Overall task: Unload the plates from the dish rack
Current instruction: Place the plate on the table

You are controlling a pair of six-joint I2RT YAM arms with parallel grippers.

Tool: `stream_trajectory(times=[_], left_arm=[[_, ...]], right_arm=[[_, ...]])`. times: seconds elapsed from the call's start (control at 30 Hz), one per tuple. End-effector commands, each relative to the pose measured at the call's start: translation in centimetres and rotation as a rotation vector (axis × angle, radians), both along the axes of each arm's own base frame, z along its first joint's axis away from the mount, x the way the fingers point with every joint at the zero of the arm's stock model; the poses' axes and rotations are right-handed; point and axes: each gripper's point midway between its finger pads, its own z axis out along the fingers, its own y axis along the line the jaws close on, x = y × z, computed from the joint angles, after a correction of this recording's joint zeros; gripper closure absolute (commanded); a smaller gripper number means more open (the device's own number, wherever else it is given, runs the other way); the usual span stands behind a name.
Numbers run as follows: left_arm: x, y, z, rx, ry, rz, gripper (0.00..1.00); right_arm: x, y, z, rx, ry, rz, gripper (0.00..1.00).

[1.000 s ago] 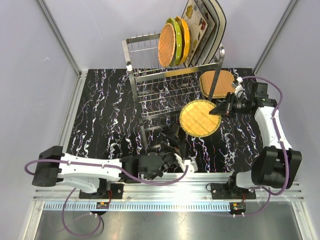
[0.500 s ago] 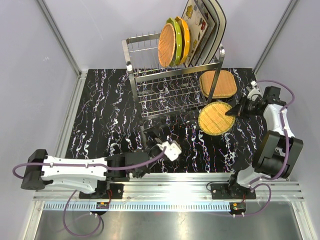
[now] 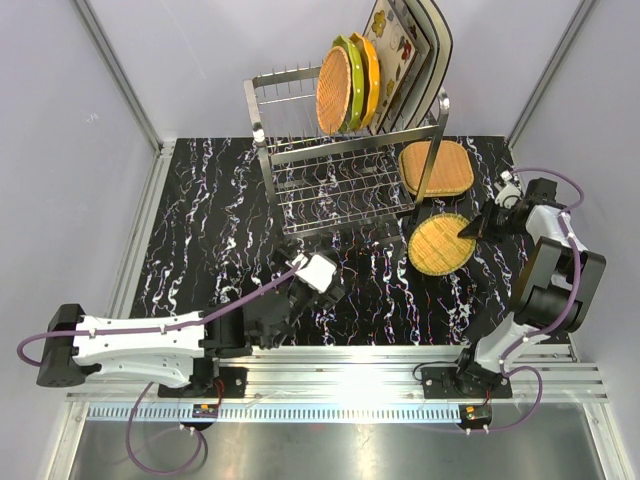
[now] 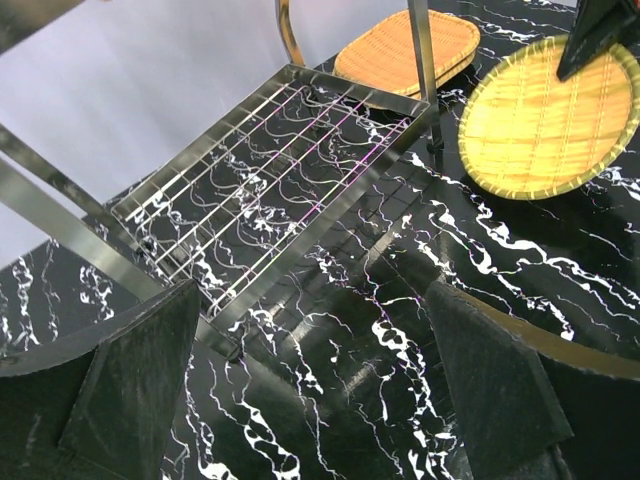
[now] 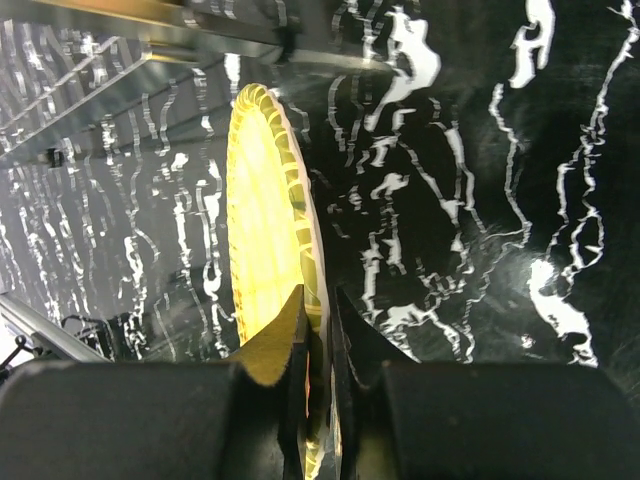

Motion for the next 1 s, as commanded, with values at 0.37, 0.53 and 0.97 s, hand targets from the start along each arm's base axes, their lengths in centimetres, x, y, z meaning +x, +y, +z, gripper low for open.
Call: stream_trajectory(times=[0.37,0.53,0.97], left_arm=[[0.4,1.9,2.5,-0.216,0.042,0.071,0.01],[0.5,2.7,3.8,-0.292,0.044,0.073,0.01],[2.5,5.0,10.2,-0.488,0.128,0.112,0.01]], right_arm=[[2.2,-1.9,-3.2,-0.032,-0.001,-0.005,0.99],[1.5,-2.7,-5.7,-0.067,0.052,0.016,0.88],[0.5,-3.6,-7.7,-0.091,0.096,0.066,0.26]])
